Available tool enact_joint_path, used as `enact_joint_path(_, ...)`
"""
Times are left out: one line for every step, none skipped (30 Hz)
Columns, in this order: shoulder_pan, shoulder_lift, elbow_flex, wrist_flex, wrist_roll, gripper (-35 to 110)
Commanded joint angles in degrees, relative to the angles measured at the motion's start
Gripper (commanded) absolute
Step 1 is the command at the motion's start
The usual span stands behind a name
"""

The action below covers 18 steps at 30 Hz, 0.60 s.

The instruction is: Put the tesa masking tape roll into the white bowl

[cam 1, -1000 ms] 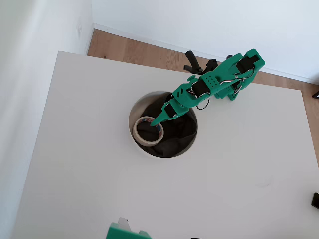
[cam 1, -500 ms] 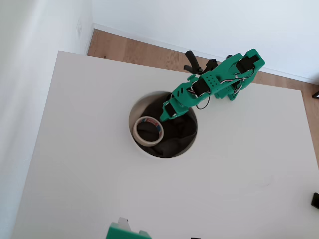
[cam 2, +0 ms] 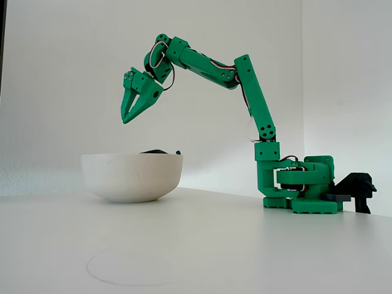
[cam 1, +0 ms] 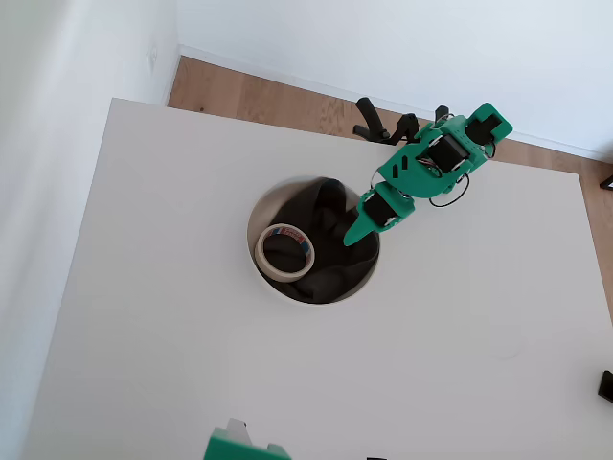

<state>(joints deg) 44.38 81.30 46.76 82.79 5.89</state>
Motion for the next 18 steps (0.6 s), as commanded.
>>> enact_joint_path(-9.3, 13.0, -4.7, 7.7, 0.1, -8)
enact_joint_path(-12.0, 15.3, -4.7, 10.1, 0.3, -8)
enact_joint_path(-14.9, 17.5, -4.6, 12.3, 0.4, -8)
enact_joint_path(-17.8, 19.4, -4.4, 14.7, 0.6, -8)
enact_joint_path(-20.7, 21.4, -4.3, 17.1, 0.8, -8)
enact_joint_path(-23.4, 23.3, -4.1, 19.3, 1.1, -8)
enact_joint_path(-26.0, 25.0, -3.7, 21.4, 1.4, -8)
enact_joint_path(-28.4, 27.2, -2.4, 22.7, 1.8, -8)
enact_joint_path(-30.5, 30.3, 0.7, 22.8, 1.8, -8)
enact_joint_path(-32.6, 34.0, 4.3, 22.4, 1.8, -8)
enact_joint_path(-34.8, 37.6, 8.1, 22.1, 1.8, -8)
enact_joint_path(-36.7, 41.1, 11.8, 21.9, 1.7, -8)
enact_joint_path(-38.6, 44.6, 15.4, 21.6, 1.5, -8)
enact_joint_path(-40.3, 47.9, 18.9, 21.3, 1.6, -8)
enact_joint_path(-41.7, 51.1, 22.3, 21.2, 1.8, -8)
enact_joint_path(-43.0, 54.0, 25.8, 21.2, 1.8, -8)
enact_joint_path(-44.1, 56.8, 29.4, 20.9, 1.9, -8)
enact_joint_path(-45.3, 60.1, 33.8, 20.3, 1.8, -8)
